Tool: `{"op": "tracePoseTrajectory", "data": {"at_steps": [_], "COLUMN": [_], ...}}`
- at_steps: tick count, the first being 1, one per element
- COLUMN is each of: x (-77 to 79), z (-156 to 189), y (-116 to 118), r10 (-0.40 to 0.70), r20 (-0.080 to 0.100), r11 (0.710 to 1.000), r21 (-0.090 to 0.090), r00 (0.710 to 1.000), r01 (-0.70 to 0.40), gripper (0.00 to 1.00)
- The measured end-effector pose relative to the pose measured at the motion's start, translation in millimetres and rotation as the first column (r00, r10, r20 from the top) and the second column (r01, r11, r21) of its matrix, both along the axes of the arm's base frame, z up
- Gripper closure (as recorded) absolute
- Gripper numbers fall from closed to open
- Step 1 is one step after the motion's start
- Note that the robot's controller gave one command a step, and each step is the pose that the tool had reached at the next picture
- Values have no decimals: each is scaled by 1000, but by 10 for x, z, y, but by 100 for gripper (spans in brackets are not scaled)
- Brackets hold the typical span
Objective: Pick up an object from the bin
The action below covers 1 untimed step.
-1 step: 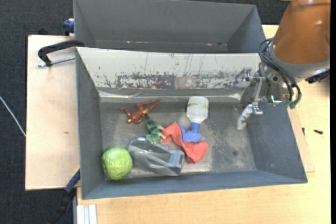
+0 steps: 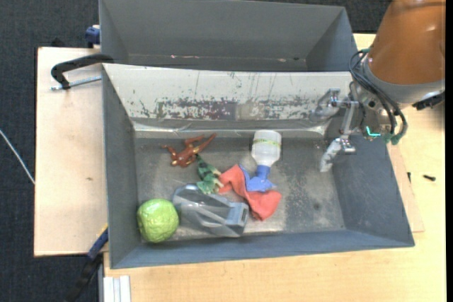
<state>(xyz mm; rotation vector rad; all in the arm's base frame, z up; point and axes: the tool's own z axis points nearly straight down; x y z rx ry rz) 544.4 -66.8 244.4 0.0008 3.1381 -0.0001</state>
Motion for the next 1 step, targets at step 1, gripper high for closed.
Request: {"op": "tracePoseTrajectory", "data": {"at_steps": [1], "x": [67], "z": [-479], "y": [146], "r10": [-53], "r20": [6], "r11": [999], "r21": [1], "r00": [999], "r01": [53], "gripper": [0]}}
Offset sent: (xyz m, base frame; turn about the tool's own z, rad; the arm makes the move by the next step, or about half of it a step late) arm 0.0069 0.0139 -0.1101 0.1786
